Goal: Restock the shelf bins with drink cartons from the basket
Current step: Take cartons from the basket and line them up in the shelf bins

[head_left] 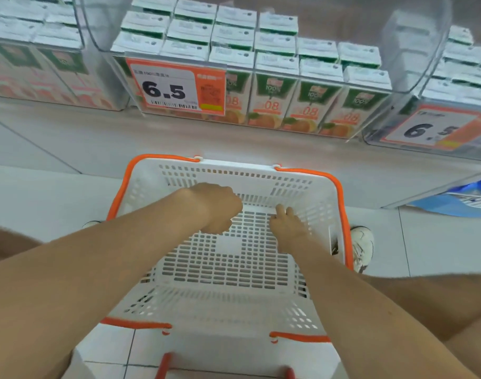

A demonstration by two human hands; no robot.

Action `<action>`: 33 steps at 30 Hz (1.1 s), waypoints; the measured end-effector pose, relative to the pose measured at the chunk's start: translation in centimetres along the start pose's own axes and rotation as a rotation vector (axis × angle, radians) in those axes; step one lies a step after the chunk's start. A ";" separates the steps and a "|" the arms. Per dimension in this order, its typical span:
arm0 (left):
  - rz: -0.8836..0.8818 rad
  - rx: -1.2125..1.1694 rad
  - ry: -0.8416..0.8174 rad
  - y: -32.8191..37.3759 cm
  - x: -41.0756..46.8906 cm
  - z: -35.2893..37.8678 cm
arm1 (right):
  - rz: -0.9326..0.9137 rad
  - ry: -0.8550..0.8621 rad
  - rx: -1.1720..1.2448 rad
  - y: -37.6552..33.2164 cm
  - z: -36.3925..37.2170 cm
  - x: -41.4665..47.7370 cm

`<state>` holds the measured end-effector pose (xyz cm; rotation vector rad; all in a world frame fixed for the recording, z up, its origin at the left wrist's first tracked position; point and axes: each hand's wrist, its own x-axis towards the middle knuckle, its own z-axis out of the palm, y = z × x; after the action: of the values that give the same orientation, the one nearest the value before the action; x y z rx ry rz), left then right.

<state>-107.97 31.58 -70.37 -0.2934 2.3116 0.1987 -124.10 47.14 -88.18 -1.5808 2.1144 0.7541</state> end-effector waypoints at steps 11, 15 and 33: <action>-0.054 -0.023 0.055 1.1 -2.8 -1.5 | -0.090 0.026 0.654 0.2 -6.6 -2.4; -0.087 -0.141 0.143 0.6 -5.9 -3.6 | -0.135 0.276 0.776 -0.1 -12.8 -5.7; 0.047 -0.296 1.426 0.5 -16.7 -11.6 | 0.041 1.173 0.865 4.2 -35.6 -20.3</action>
<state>-104.97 31.90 -50.28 -0.6820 3.7002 0.4580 -122.06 40.84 -47.56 -1.5269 2.5327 -1.2781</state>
